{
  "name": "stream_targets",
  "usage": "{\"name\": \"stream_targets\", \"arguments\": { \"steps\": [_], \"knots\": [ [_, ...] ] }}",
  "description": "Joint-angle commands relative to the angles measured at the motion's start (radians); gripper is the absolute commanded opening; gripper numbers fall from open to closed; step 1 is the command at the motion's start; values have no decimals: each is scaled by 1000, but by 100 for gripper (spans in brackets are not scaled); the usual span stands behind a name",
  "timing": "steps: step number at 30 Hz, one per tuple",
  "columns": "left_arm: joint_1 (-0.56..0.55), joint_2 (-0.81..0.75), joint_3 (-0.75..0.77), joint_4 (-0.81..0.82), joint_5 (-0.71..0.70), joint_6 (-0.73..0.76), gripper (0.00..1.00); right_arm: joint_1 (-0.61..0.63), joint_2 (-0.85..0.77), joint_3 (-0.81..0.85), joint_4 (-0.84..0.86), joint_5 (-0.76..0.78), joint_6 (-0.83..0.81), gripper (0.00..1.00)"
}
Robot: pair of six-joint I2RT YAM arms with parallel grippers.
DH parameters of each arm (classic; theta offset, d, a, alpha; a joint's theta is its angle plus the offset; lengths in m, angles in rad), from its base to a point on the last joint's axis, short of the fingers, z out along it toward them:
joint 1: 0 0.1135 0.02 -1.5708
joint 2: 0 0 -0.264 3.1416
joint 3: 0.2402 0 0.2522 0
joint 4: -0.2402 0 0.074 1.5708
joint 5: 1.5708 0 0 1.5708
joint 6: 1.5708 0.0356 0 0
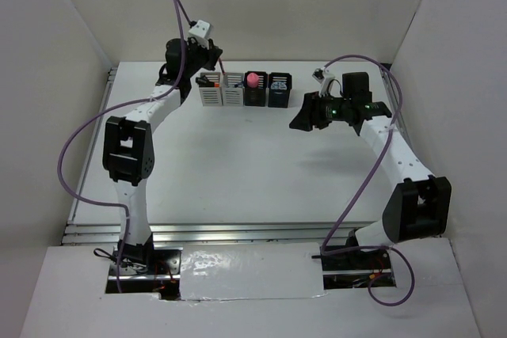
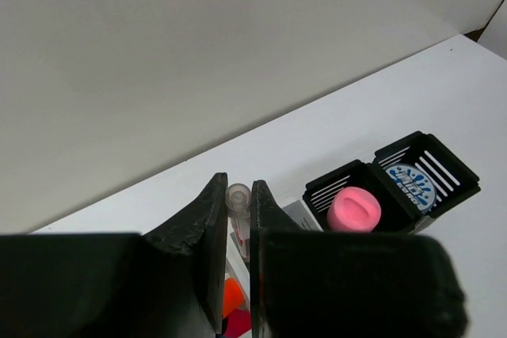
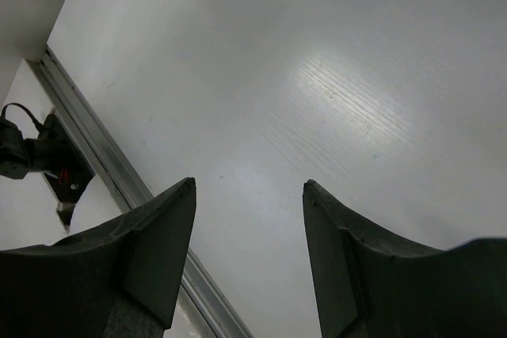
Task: Sort the stationery into containers
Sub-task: Place the pen in the storage box.
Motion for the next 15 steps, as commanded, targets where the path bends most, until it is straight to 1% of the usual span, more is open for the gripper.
{"name": "stream_targets", "arguments": {
  "steps": [1,8,9,10,15],
  "knots": [
    [-4,32,76,101,12,3,0,-23,-41,-10,6,-6,-32,63],
    [-12,73,90,93,37,-5,1,-37,-28,-15,9,-20,-37,63],
    [-13,78,89,91,38,-7,2,-39,-28,-15,9,-17,-37,63],
    [-15,84,89,91,41,-8,7,-39,-27,-13,11,-15,-37,64],
    [-24,104,92,88,41,-19,16,-43,-28,-12,9,0,-41,64]
  ]
}}
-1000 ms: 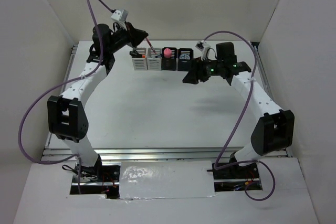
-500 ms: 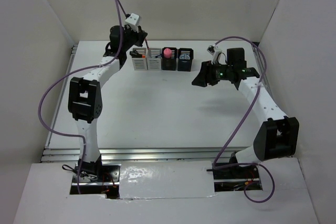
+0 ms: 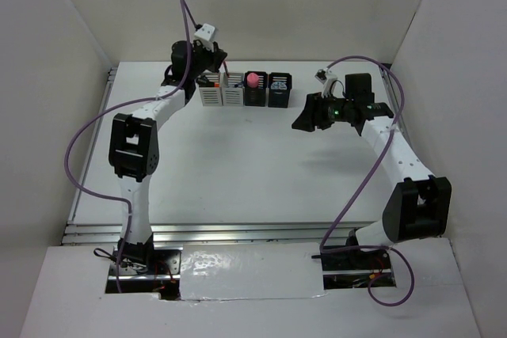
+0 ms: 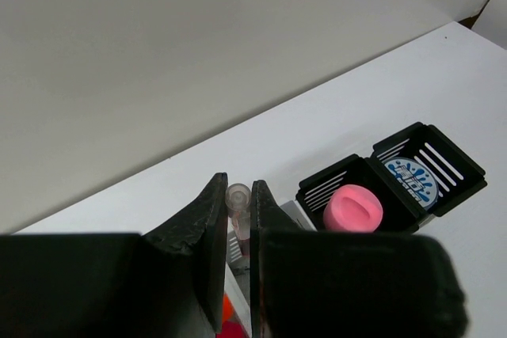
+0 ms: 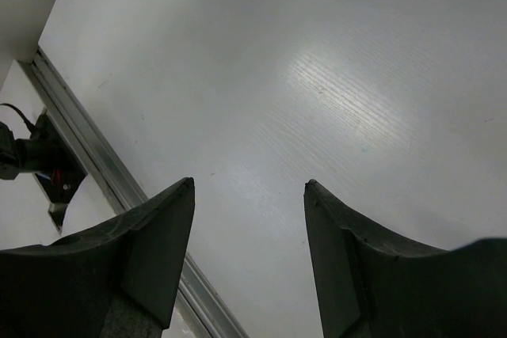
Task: Sort the stationery into containers
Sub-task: Place the pen in the storage box, then reset both arms
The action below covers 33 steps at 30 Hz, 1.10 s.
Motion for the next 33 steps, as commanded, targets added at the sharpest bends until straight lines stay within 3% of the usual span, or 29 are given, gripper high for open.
{"name": "stream_targets", "arguments": {
  "steps": [1,9,11,12,13,14,16,20,26,29,30,33],
  "knots": [
    [-10,21,38,72,21,-14,17,-13,-30,2,16,11,-17,65],
    [-19,26,47,41,15,-14,34,-31,-43,23,-4,36,-31,66],
    [-21,5,36,31,11,-21,57,-36,-51,25,-11,51,-34,67],
    [-19,-5,31,26,13,-19,86,-41,-62,30,-14,59,-34,68],
    [-21,-17,28,20,11,-13,96,-44,-68,31,-17,71,-36,69],
    [-21,-49,18,11,-1,-10,99,-48,-76,34,-18,79,-34,75],
    [-21,-87,16,-14,-18,4,99,-64,-96,37,-21,90,-36,76],
    [7,-219,73,-246,-59,-13,99,-91,-142,48,-40,113,-39,77],
    [138,-428,38,-590,76,-76,99,-171,-224,-4,-70,302,-84,80],
    [169,-528,-71,-768,4,-4,99,-222,-269,-56,-86,372,-114,82],
    [175,-555,-170,-799,-69,8,99,-238,-283,-73,-75,378,-120,84],
    [205,-745,-409,-760,-146,25,99,-295,-330,-160,-60,393,-147,92]
  ]
}}
